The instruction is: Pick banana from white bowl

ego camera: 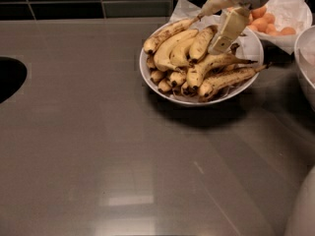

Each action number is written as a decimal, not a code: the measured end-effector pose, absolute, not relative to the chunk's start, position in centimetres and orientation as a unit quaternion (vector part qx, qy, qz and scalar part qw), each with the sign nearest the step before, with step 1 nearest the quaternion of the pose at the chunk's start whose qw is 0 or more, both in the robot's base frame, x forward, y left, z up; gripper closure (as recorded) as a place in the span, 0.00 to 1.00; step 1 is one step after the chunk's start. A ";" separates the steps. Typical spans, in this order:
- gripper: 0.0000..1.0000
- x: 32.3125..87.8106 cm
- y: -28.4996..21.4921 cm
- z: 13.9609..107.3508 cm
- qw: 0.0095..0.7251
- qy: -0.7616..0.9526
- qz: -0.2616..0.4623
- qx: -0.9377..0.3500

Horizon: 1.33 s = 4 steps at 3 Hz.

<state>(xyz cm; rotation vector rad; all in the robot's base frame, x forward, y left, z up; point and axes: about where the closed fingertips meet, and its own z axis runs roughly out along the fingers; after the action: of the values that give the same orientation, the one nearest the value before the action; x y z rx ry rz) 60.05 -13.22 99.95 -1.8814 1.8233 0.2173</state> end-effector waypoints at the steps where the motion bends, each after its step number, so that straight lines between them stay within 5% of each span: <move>1: 0.25 59.7 -13.8 100.7 0.249 0.674 0.077 -0.691; 4: 0.26 61.0 -13.5 99.5 0.241 0.669 0.100 -0.695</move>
Offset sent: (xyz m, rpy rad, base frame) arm -0.0187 -0.0188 0.0050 -0.0336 0.0921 0.0286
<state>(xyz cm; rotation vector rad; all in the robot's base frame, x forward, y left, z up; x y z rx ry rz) 61.01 -13.47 99.46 -1.9020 1.8305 0.2726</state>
